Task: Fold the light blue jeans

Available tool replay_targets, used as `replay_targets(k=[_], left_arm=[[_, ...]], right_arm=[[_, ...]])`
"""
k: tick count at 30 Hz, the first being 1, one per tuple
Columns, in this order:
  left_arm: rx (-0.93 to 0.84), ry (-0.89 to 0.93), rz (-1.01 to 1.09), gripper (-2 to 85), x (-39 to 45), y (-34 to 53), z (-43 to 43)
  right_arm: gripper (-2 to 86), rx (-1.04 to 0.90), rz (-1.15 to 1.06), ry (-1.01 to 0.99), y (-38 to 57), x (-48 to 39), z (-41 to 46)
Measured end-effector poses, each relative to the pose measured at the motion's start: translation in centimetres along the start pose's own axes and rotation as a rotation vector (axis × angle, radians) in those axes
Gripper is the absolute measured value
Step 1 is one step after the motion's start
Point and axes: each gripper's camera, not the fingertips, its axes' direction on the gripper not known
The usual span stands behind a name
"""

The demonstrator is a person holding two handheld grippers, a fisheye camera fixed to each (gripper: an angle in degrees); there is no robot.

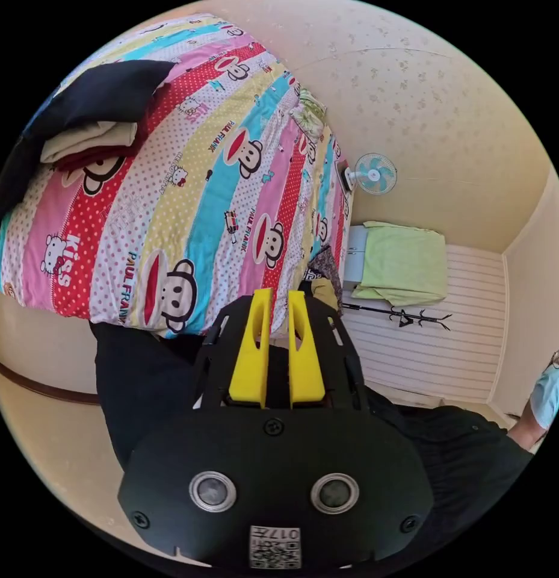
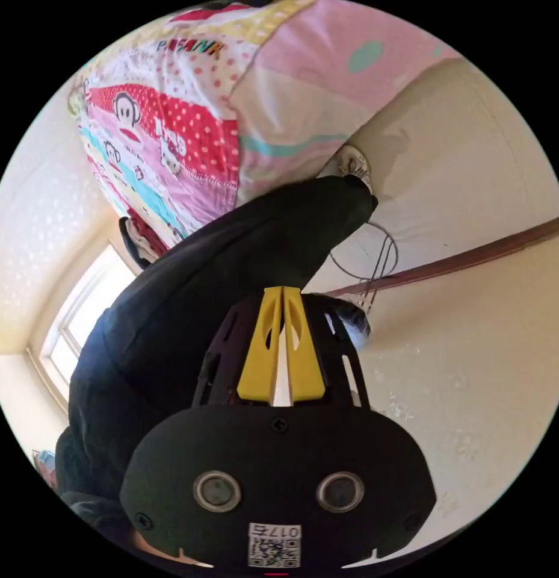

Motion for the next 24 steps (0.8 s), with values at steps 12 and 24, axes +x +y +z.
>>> replay_targets(k=[12, 24], left_arm=[[0.523, -0.338, -0.180, 9.5, -9.7, -7.4, -21.5], [0.530, -0.170, -0.589, 12.4, -30.6, -12.6, -26.0]], right_arm=[[0.5, 0.407, -0.659, 0.172, 5.8, -33.1, 3.7], [0.5, 0.372, -0.922, 0.026, 20.3, -43.1, 21.1]])
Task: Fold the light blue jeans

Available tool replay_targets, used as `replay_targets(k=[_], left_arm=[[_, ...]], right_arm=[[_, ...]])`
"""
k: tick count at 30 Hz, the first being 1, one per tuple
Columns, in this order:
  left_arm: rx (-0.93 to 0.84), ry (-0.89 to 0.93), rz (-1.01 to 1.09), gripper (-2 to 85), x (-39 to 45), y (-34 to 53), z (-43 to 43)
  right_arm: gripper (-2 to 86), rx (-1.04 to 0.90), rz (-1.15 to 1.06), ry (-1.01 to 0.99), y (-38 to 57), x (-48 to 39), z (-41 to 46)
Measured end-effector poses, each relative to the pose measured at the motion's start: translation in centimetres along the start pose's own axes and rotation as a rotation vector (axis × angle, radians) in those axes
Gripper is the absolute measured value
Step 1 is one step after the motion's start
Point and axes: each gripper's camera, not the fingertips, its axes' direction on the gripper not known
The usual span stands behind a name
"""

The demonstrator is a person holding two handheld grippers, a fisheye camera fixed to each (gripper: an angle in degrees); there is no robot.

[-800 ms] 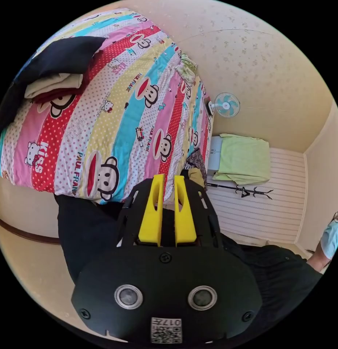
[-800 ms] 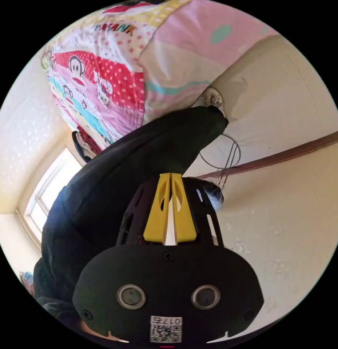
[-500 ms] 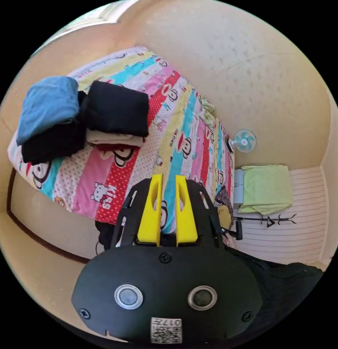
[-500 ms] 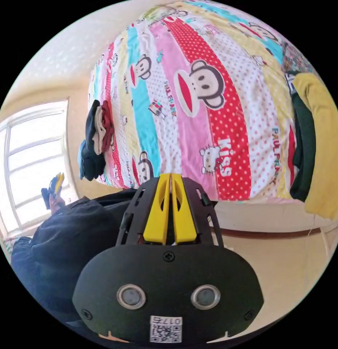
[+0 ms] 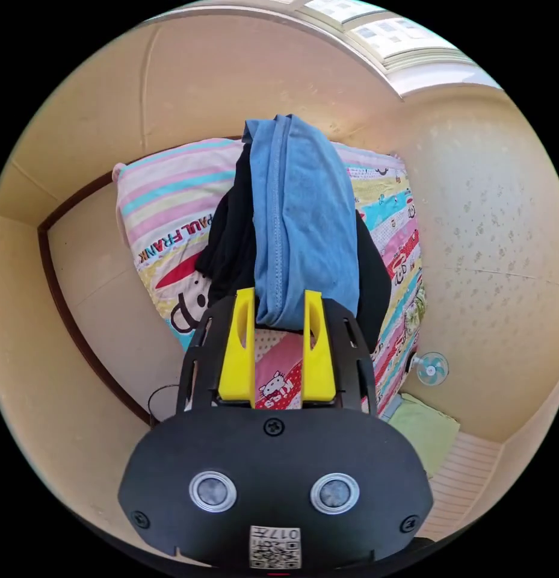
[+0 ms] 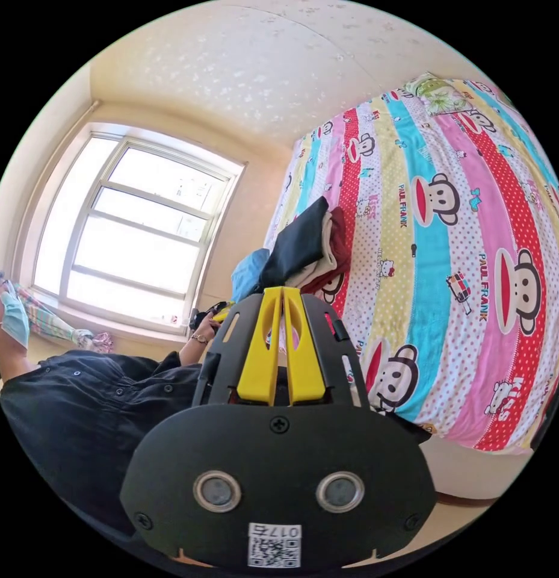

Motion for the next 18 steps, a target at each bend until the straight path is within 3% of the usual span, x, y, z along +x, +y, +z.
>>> replay_targets(k=[4, 6, 8, 12, 14, 18], left_arm=[[-0.033, 0.068, -0.047, 9.4, 0.3, 1.7, 0.7], [0.033, 0.171, 0.042, 6.2, 2.5, 3.8, -1.8], [0.065, 0.316, 0.227, 3.8, 7.1, 6.3, -5.2], [0.066, 0.423, 0.511, 3.1, 16.9, 10.2, -9.4], [0.094, 0.609, 0.687, 2.7, 23.1, 14.4, -12.4], [0.161, 0.775, 0.929, 2.4, 31.7, 23.9, -17.1]], right_arm=[[0.6, 0.013, 0.032, 0.040, 4.2, -2.1, -0.2], [0.7, 0.056, 0.028, 0.020, 6.2, -2.8, -1.1], [0.7, 0.101, 0.017, 0.008, 8.1, -3.4, -1.9], [1.4, 0.144, -0.068, -0.014, 11.4, -5.4, -2.6], [2.3, 0.145, -0.129, -0.025, 12.1, -6.7, -2.5], [7.7, 0.109, -0.313, -0.049, 13.0, -11.2, -1.5]])
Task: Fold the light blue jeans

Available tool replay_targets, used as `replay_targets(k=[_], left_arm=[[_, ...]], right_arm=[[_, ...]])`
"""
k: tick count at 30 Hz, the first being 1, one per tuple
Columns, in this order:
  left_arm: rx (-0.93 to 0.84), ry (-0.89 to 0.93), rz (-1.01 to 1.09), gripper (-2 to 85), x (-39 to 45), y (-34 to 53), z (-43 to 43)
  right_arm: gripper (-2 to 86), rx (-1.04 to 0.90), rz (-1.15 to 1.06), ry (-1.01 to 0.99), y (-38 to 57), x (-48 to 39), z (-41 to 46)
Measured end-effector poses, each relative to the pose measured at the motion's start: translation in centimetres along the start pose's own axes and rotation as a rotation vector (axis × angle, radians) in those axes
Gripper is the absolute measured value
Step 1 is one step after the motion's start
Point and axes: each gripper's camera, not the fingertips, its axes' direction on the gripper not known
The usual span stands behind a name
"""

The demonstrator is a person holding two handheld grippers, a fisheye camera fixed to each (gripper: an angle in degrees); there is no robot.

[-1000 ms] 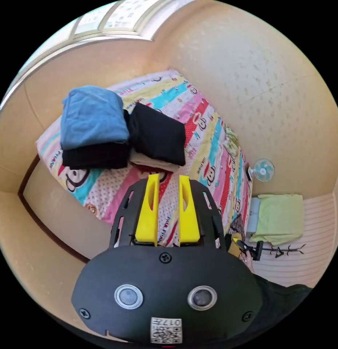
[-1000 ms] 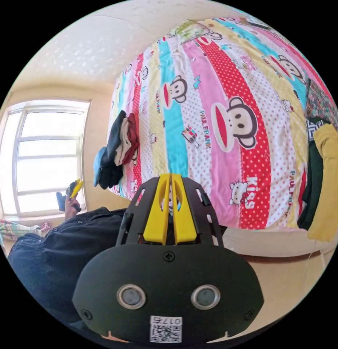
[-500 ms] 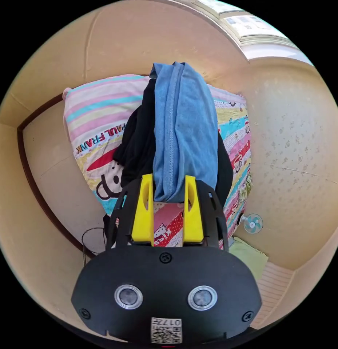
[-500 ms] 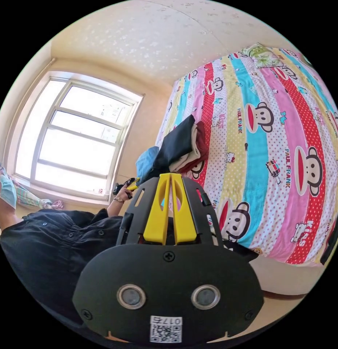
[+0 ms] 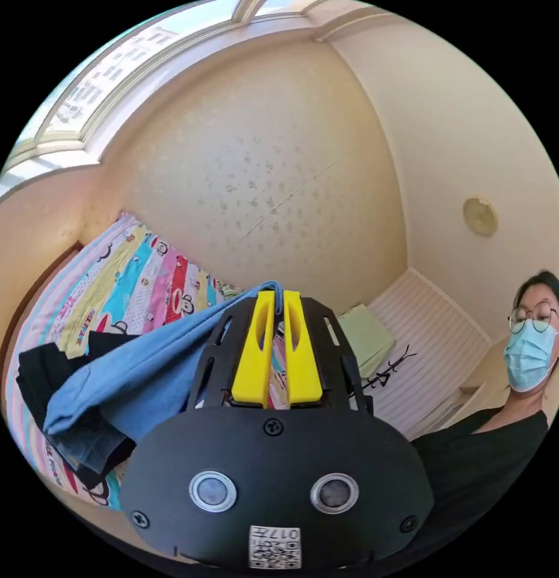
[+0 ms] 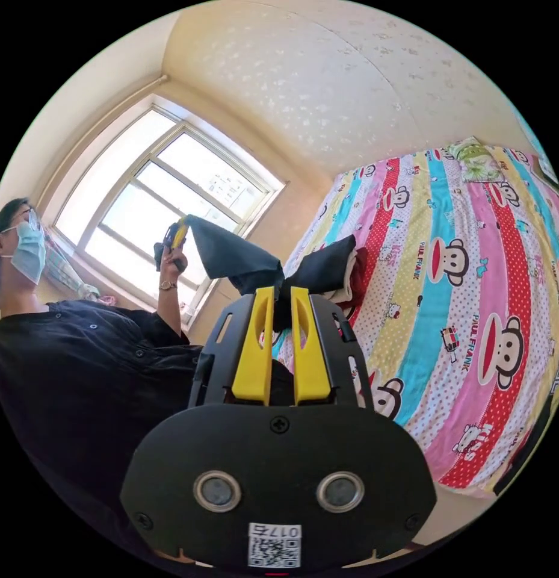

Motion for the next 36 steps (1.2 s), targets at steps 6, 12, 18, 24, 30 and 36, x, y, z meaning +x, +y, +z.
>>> replay_targets(k=[6, 12, 18, 24, 30, 36], left_arm=[[0.042, 0.239, 0.282, 1.9, 19.7, 2.5, 7.5], [0.051, 0.407, 0.362, 1.7, 32.0, 6.6, 13.8], [-0.018, 0.534, 0.255, 2.1, 35.9, 11.3, 19.7], [-0.085, 0.307, 0.345, 4.2, 36.8, 16.1, 26.9], [-0.170, -0.249, 0.395, 13.4, 30.8, 23.1, 32.1], [-0.243, -0.128, 0.614, 12.5, 28.0, 36.1, 30.4]], right_arm=[[16.7, -0.108, -0.205, -0.005, -0.3, -6.8, 3.8], [20.9, -0.035, -0.272, 0.203, 1.4, -10.4, 4.0], [15.3, 0.083, -0.154, 0.275, -0.4, -8.2, 0.2], [4.0, 0.113, -0.213, 0.002, 0.0, -8.7, -5.1], [2.9, 0.340, -0.061, -0.514, 0.2, -6.4, -11.6], [2.6, 0.286, -0.035, -0.544, -2.8, -8.3, -13.4]])
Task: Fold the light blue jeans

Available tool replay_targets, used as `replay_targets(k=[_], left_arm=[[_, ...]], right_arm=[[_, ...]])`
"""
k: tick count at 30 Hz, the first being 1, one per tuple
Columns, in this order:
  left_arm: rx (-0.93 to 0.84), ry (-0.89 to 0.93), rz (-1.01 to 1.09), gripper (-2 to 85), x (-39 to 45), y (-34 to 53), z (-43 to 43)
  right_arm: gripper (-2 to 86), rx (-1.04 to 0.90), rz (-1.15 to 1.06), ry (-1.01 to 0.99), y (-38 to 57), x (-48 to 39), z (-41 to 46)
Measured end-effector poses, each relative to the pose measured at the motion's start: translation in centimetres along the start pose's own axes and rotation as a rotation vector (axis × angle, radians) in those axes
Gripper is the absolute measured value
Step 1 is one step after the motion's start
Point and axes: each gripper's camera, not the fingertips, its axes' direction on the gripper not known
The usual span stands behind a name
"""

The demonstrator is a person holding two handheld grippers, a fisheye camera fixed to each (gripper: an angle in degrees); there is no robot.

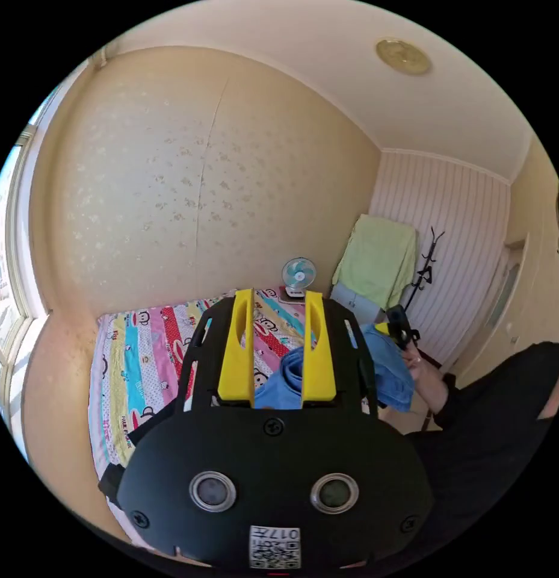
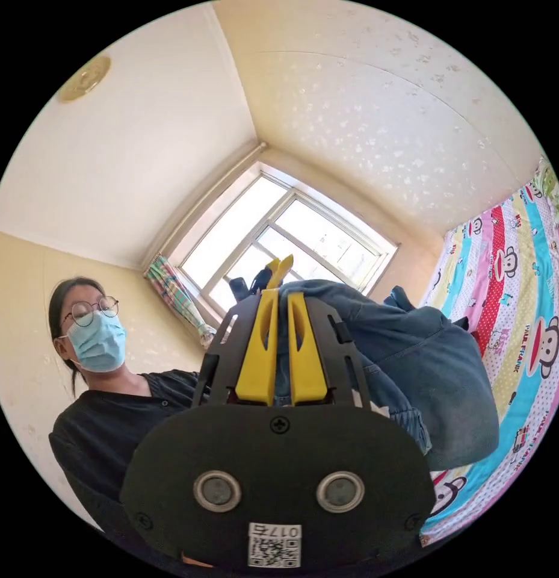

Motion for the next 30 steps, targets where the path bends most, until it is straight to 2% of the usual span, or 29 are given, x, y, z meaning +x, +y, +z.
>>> replay_targets(k=[2, 4, 6, 9, 11, 13, 15, 16, 18, 20, 25, 28, 30], left_arm=[[-0.049, 0.213, 0.149, 12.6, 3.6, 3.7, 1.1], [-0.078, 0.328, 0.287, 12.7, 7.0, 6.1, 1.8], [-0.128, 0.316, 0.434, 13.3, 10.9, 8.2, 2.9], [-0.176, 0.095, 0.729, 13.7, 17.9, 11.4, 4.7], [-0.111, -0.089, 0.943, 13.5, 22.6, 13.9, 5.5], [-0.051, -0.177, 1.044, 13.2, 25.0, 15.0, 6.0], [-0.074, -0.191, 1.171, 13.4, 26.7, 15.9, 7.2], [-0.140, -0.178, 1.274, 13.6, 27.6, 16.7, 8.3], [-0.199, -0.235, 1.393, 14.6, 28.6, 17.9, 9.9], [-0.173, -0.389, 1.530, 15.7, 29.3, 19.4, 11.3], [-0.316, -0.433, 1.831, 13.6, 30.5, 22.8, 14.1], [-0.254, -0.629, 1.880, 5.3, 30.0, 24.3, 17.3], [-0.210, -0.621, 1.781, 2.6, 29.9, 23.3, 17.6]], right_arm=[[2.7, -0.021, 0.007, -0.031, -1.2, -0.2, 0.1], [2.7, -0.019, 0.032, -0.127, -2.7, -0.5, -0.1], [2.8, -0.013, 0.082, -0.176, -4.0, -0.4, -0.5], [2.8, -0.009, 0.128, -0.168, -6.0, -0.8, -1.6], [2.8, -0.029, 0.135, -0.145, -6.8, -1.5, -1.9], [2.8, -0.041, 0.163, -0.128, -7.3, -2.1, -2.0], [2.8, -0.041, 0.209, -0.160, -7.4, -1.9, -1.8], [2.8, -0.039, 0.230, -0.188, -7.4, -1.7, -1.7], [2.9, -0.040, 0.260, -0.217, -7.4, -1.5, -1.5], [2.9, -0.047, 0.288, -0.195, -7.4, -1.4, -1.2], [3.2, -0.070, 0.366, -0.220, -7.2, -0.7, 0.8], [3.7, -0.103, 0.361, -0.249, -7.0, -0.9, 2.2], [4.2, -0.107, 0.338, -0.235, -6.7, -1.1, 2.2]])
